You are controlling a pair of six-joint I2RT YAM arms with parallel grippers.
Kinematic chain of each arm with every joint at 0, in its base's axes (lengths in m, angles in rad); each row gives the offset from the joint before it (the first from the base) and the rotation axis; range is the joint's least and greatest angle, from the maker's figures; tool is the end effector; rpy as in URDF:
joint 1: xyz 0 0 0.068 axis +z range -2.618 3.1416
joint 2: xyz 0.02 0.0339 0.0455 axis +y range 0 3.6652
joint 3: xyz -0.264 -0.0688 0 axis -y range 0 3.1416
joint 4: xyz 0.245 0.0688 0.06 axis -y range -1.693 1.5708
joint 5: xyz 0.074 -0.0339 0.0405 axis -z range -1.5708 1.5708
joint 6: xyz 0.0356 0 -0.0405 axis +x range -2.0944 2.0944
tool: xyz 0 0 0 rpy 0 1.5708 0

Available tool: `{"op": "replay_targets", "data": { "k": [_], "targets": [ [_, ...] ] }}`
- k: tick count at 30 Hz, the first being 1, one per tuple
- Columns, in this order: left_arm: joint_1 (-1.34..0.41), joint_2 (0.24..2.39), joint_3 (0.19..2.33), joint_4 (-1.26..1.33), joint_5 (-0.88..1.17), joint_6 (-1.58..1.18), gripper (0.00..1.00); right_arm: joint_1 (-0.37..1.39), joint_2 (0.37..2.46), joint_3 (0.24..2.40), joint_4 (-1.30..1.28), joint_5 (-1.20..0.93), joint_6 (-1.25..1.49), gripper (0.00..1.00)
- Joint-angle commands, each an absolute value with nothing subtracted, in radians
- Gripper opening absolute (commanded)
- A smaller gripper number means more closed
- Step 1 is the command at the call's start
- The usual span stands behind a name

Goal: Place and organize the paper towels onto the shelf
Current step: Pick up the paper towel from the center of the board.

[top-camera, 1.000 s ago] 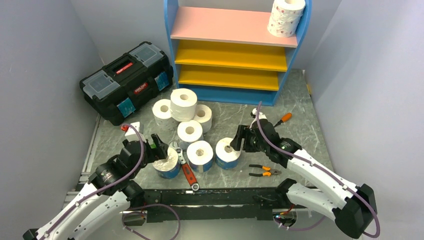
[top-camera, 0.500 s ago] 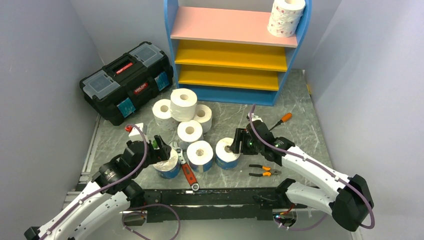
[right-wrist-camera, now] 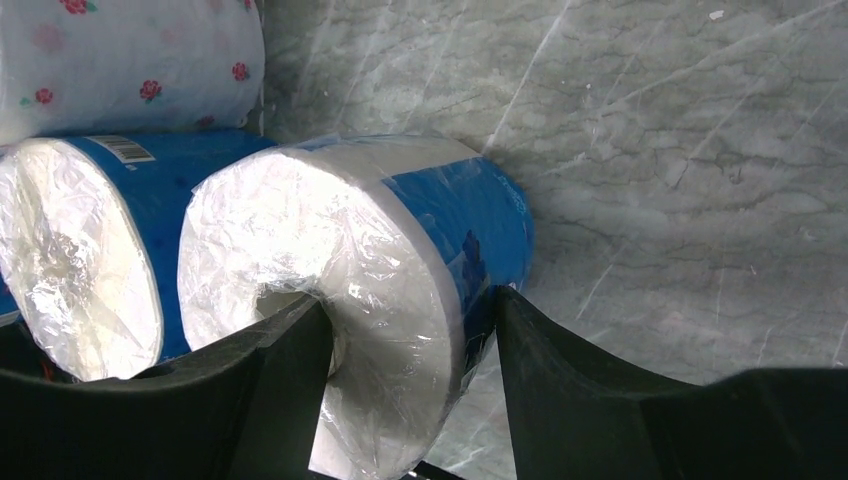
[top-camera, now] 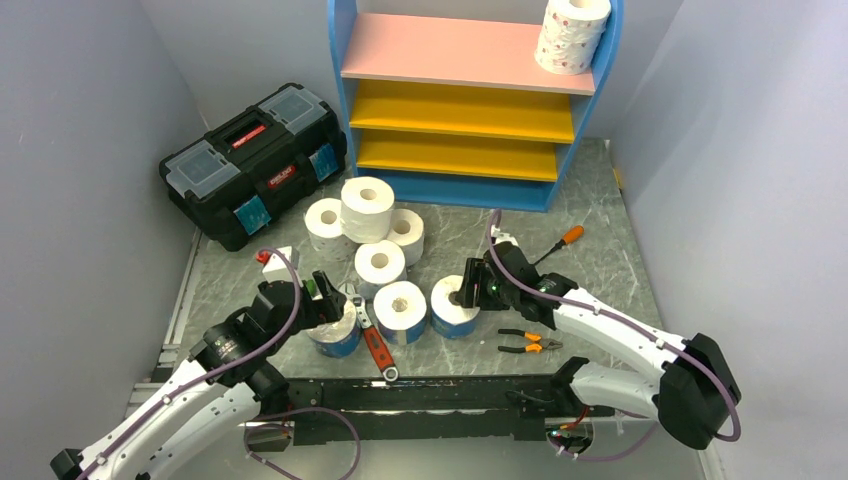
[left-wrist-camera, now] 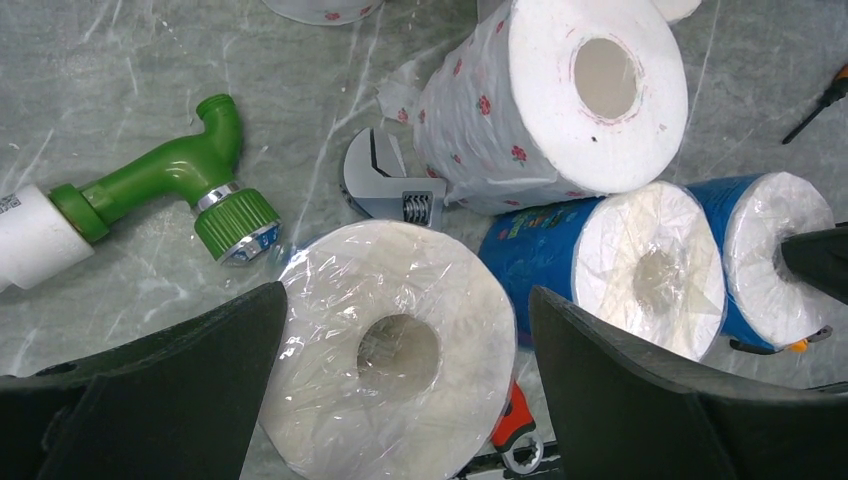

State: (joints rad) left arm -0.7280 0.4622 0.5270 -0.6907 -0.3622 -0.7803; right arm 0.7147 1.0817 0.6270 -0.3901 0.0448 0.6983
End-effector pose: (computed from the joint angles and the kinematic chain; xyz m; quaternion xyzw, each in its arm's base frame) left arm 0.0914 -0.0646 0.2441 -0.1048 0.8735 -0.1896 0.4361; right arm 0.1636 0.1398 0.2109 0.0003 0.9346 0.2145 0.2836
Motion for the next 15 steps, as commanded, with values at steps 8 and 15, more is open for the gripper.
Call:
{"op": "replay_targets", "data": {
  "k": [8,15],
  "targets": [
    [-0.731,0.446,0.518,-0.647,-0.381,-0.796,0.98,0.727,1.103,0.614,-0.378,0.091,0.705,0.44],
    [-0.731,0.441,0.505,-0.639,-0.379,-0.795,0.97,0.725,1.06,0.637,-0.458,0.162,0.737,0.29]
  ]
}}
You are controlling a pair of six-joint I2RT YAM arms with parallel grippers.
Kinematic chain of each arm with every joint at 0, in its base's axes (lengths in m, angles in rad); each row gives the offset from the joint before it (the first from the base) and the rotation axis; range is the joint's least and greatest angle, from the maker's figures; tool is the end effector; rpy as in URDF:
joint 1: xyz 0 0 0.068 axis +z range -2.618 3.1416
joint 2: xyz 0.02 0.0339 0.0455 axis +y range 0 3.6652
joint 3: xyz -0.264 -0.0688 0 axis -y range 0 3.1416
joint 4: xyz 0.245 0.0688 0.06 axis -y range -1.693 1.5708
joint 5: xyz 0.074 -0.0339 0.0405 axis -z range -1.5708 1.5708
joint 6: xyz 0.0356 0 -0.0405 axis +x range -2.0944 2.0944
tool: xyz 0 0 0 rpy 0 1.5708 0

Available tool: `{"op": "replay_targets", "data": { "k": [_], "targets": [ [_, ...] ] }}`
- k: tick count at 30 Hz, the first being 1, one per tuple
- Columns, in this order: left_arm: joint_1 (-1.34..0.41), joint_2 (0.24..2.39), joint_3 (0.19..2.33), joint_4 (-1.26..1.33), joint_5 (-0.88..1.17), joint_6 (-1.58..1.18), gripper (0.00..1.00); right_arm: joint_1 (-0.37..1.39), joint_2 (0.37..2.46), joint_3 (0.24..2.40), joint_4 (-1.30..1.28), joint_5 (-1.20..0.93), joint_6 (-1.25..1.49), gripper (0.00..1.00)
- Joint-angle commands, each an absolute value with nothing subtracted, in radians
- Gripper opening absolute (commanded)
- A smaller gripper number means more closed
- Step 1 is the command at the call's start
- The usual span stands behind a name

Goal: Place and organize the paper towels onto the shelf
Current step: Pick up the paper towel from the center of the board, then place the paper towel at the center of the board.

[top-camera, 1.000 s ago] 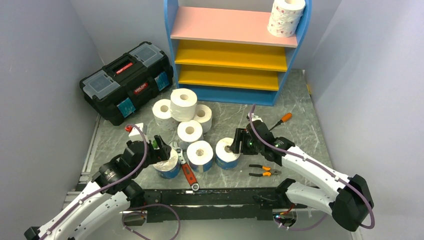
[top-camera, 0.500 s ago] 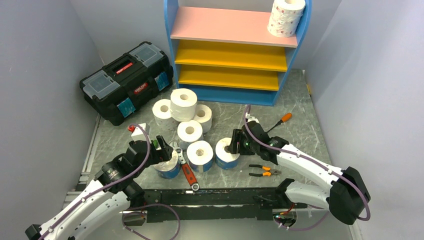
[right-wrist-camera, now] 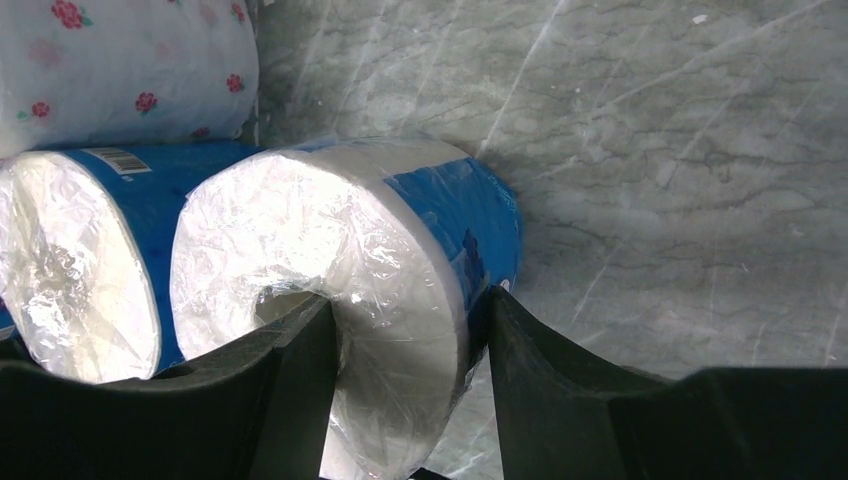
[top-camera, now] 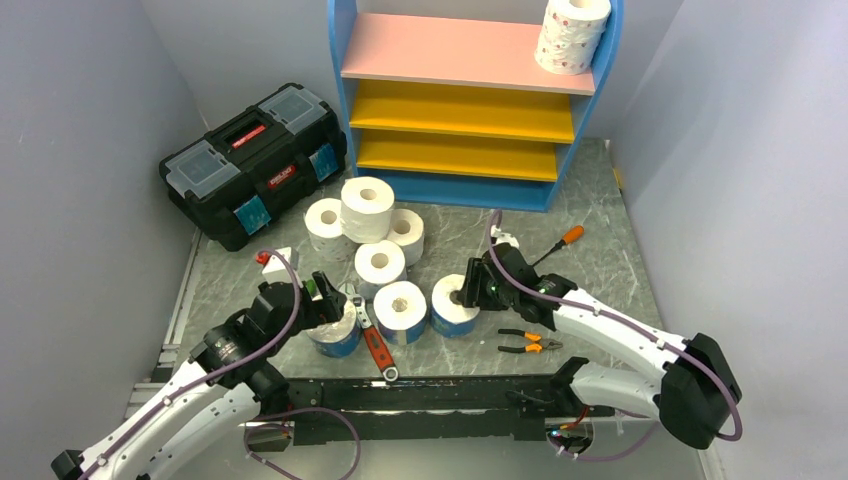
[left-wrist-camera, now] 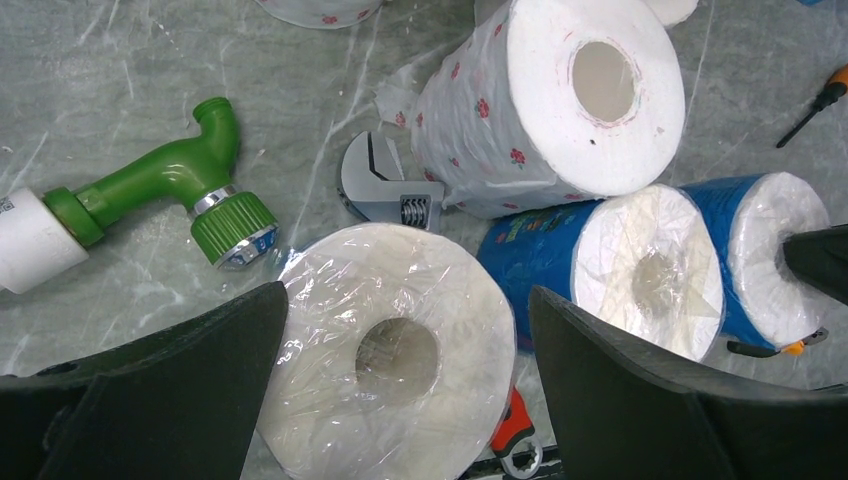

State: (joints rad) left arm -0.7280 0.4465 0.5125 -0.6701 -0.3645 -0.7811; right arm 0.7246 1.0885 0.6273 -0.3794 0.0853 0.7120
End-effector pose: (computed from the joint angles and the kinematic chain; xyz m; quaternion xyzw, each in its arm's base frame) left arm 0.0911 -0.0642 0.2426 -0.1073 0.8682 -0.1961 0.4429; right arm 0.1642 0.1413 0.2105 0.0093 0.9333 0.2048 0.2948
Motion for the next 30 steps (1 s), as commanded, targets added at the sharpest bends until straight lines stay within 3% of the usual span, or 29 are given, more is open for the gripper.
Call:
{"op": "replay_targets", "data": {
  "k": [1,3,7,15,23,30],
  "targets": [
    [-0.731,0.443,0.505,-0.638,-0.381,-0.795,0.97,0.726,1.048,0.638,-0.463,0.166,0.739,0.22],
    [-0.73,0.446,0.506,-0.639,-0.379,-0.796,0.97,0.726,1.033,0.645,-0.47,0.167,0.748,0.09],
    [-0.73,0.446,0.505,-0.635,-0.374,-0.801,0.97,0.727,1.047,0.694,-0.516,0.173,0.759,0.0],
    [-0.73,0.434,0.502,-0.646,-0.374,-0.808,0.97,0.726,1.003,0.818,-0.688,0.343,0.913,0.0],
    [-0.731,0.444,0.491,-0.627,-0.358,-0.818,0.97,0.671,0.929,0.804,-0.785,0.52,1.237,0.0],
    [-0.732,0.465,0.495,-0.627,-0.338,-0.828,0.96,0.542,1.059,0.84,-0.759,0.444,1.254,0.0]
  ]
}}
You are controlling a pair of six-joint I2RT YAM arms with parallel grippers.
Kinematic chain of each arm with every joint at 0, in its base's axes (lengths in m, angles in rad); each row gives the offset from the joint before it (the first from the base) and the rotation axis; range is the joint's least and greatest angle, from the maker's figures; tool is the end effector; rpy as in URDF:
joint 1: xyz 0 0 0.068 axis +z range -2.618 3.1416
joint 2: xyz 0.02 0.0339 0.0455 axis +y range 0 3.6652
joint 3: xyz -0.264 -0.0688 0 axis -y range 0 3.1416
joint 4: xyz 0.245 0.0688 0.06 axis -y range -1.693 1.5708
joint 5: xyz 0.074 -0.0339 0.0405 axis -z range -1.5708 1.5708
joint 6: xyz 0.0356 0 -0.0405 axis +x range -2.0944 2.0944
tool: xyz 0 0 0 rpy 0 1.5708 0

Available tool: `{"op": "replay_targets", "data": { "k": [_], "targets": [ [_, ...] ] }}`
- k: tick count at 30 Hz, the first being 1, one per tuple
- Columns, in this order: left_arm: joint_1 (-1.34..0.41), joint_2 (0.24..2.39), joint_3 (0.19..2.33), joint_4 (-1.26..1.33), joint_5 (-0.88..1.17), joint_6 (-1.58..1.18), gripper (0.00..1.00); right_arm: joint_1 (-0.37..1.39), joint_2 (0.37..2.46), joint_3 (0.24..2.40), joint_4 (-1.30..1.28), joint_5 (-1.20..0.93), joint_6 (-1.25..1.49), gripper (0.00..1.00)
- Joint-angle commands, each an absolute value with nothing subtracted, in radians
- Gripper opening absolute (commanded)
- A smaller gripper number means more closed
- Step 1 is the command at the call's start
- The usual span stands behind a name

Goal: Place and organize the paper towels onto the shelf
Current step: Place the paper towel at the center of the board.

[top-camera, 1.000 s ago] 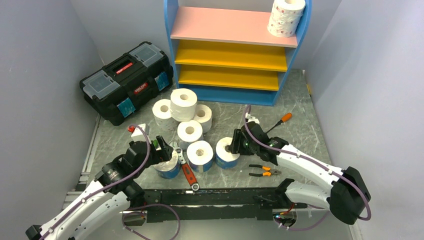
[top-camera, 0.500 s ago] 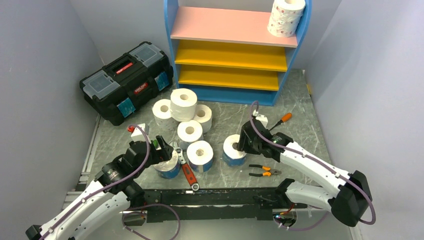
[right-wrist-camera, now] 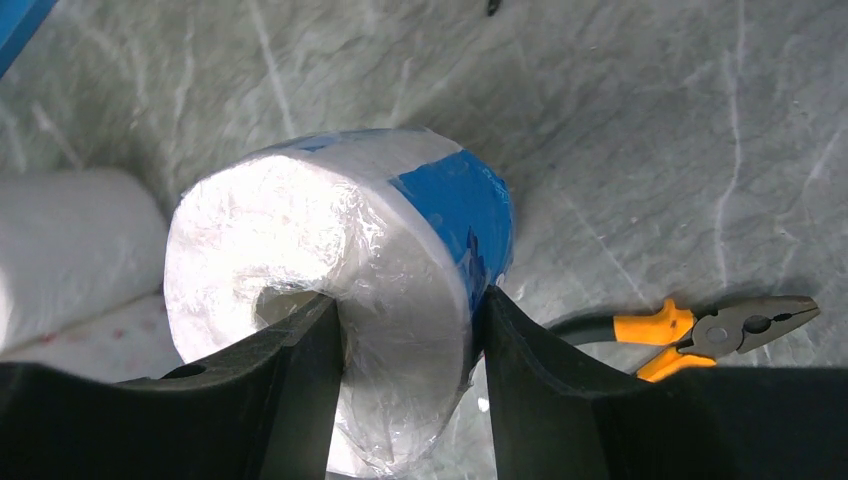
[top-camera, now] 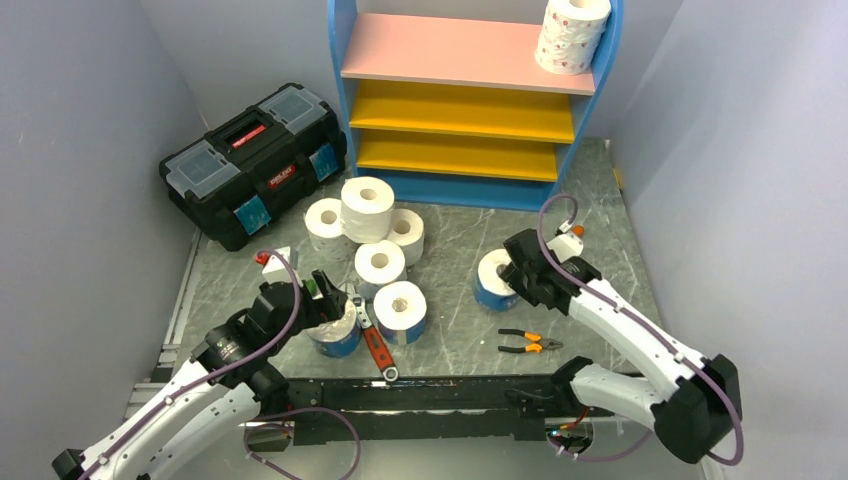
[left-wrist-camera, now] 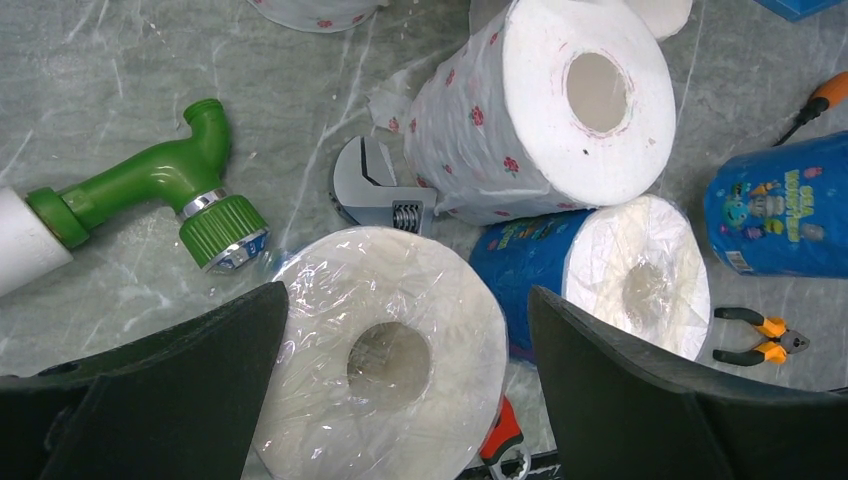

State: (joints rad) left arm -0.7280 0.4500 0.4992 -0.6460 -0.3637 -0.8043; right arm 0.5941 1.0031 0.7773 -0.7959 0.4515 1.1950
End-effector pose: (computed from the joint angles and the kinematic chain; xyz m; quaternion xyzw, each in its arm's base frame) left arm 0.0926 -0.0656 0.2400 -0.1177 0.8653 -0.2040 0.4425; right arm 0.1625 0.0910 0.2493 0.3356 0.8781 0.0712 0.3334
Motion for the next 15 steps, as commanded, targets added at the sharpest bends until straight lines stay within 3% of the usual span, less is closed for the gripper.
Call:
{"op": "replay_targets", "data": {
  "k": [1,10,15],
  "targets": [
    [-0.732,0.465,0.494,-0.628,-0.336,-0.829,0.96,0.534,1.077,0.845,-0.746,0.432,1.248,0.0],
    [-0.731,0.481,0.488,-0.605,-0.315,-0.838,0.96,0.523,1.213,0.892,-0.71,0.429,1.212,0.0],
    [-0.73,0.499,0.494,-0.598,-0.311,-0.829,0.96,0.523,1.209,0.908,-0.717,0.426,1.169,0.31]
  ]
}}
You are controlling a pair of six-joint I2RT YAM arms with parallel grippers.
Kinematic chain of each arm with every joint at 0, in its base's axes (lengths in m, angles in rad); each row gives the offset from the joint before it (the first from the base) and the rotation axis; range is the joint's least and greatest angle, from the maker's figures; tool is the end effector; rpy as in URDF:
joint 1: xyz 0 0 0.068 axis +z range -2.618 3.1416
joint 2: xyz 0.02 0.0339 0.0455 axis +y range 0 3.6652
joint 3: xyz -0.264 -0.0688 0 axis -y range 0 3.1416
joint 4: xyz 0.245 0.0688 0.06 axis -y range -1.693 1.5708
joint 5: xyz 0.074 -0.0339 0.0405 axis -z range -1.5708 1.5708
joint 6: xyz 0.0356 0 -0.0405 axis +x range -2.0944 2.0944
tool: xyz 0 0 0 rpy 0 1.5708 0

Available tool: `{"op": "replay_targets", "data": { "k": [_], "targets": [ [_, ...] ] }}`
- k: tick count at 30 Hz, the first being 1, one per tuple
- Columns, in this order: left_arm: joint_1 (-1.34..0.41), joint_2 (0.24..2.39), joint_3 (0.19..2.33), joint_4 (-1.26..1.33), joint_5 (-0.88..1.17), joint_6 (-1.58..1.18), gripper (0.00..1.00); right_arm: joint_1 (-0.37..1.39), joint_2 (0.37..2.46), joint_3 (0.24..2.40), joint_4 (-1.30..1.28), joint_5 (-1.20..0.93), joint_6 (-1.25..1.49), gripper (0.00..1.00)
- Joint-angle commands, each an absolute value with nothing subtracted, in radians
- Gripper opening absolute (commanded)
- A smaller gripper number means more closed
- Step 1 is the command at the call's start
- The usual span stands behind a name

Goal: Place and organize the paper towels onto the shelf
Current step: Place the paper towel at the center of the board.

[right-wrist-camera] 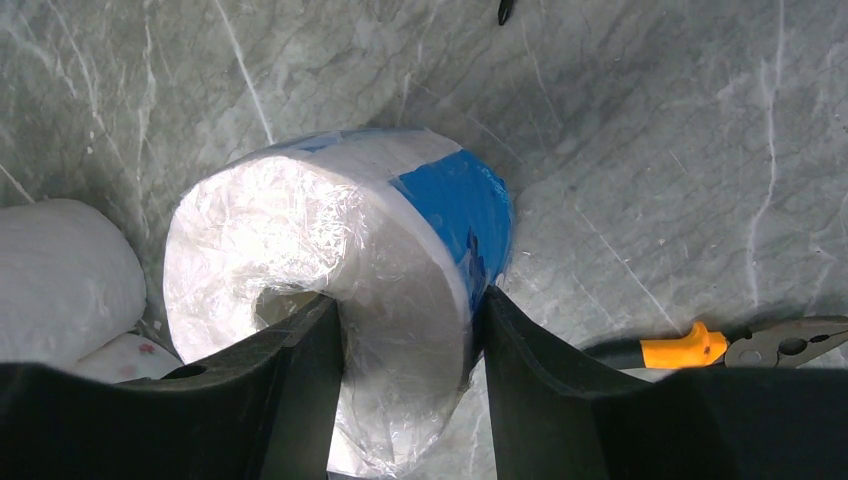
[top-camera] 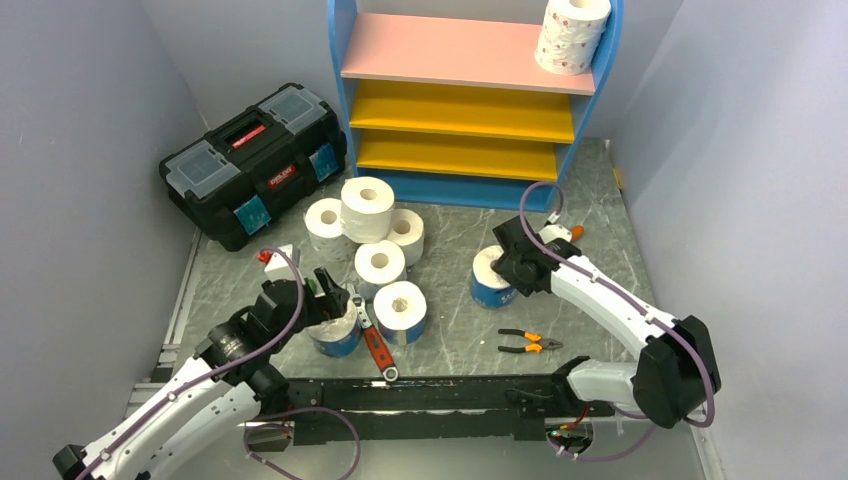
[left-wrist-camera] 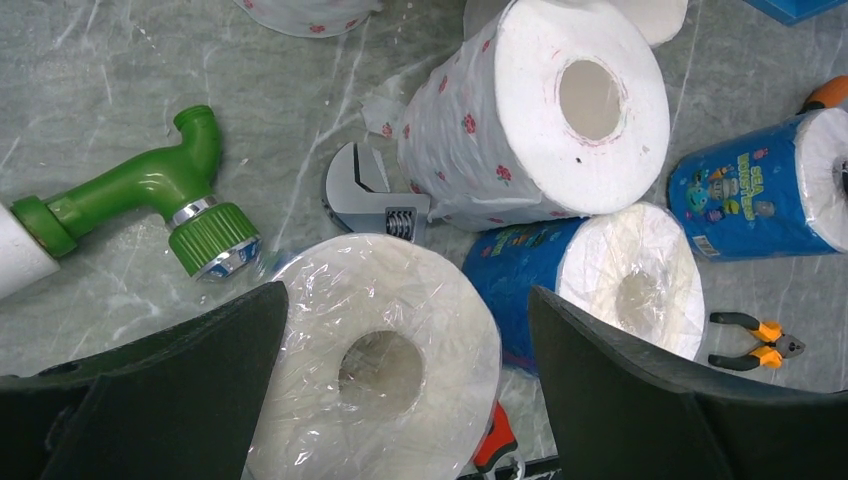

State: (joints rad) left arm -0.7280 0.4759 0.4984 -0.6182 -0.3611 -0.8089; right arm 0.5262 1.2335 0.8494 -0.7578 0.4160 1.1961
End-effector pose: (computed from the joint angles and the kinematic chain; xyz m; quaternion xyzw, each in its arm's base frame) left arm 0.0963 -0.0690 0.2397 -0.1192 0.8650 -0.2062 0.4416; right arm 0.2032 0.1014 0.2295 0.3558 0.8885 0.0265 0.2887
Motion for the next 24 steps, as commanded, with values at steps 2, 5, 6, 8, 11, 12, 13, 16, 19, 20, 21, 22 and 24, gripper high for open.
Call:
{"op": "replay_targets", "data": {
  "k": [2,5,6,8,11,12,13,16,19,20,21,22,24],
  "targets": [
    [-0.73,0.503,0.493,-0.594,-0.312,-0.826,0.96,0.522,1.19,0.907,-0.716,0.431,1.15,0.49],
    [-0.73,0.512,0.487,-0.58,-0.303,-0.823,0.96,0.519,1.169,0.904,-0.714,0.426,1.118,0.64],
    [-0.73,0.515,0.485,-0.576,-0.3,-0.822,0.96,0.515,1.164,0.904,-0.716,0.419,1.106,0.67],
    [-0.731,0.524,0.485,-0.574,-0.297,-0.822,0.96,0.505,1.149,0.898,-0.714,0.405,1.087,0.73],
    [-0.73,0.534,0.485,-0.574,-0.294,-0.821,0.96,0.484,1.118,0.872,-0.694,0.371,1.052,0.8],
    [-0.73,0.536,0.486,-0.575,-0.295,-0.821,0.96,0.475,1.106,0.864,-0.687,0.358,1.043,0.81],
    [-0.732,0.535,0.486,-0.578,-0.297,-0.821,0.96,0.465,1.093,0.85,-0.683,0.349,1.034,0.81],
    [-0.73,0.522,0.483,-0.587,-0.302,-0.823,0.96,0.426,1.039,0.803,-0.642,0.3,0.991,0.8],
    [-0.731,0.51,0.472,-0.584,-0.302,-0.825,0.96,0.392,0.987,0.754,-0.579,0.226,0.946,0.76],
    [-0.731,0.508,0.469,-0.581,-0.299,-0.827,0.96,0.387,0.977,0.746,-0.565,0.207,0.938,0.75],
    [-0.731,0.508,0.466,-0.576,-0.298,-0.829,0.96,0.384,0.974,0.745,-0.559,0.194,0.932,0.73],
    [-0.731,0.51,0.465,-0.575,-0.297,-0.83,0.96,0.383,0.978,0.745,-0.558,0.184,0.926,0.72],
    [-0.73,0.519,0.471,-0.575,-0.297,-0.83,0.96,0.383,0.991,0.748,-0.559,0.169,0.912,0.69]
  ]
}}
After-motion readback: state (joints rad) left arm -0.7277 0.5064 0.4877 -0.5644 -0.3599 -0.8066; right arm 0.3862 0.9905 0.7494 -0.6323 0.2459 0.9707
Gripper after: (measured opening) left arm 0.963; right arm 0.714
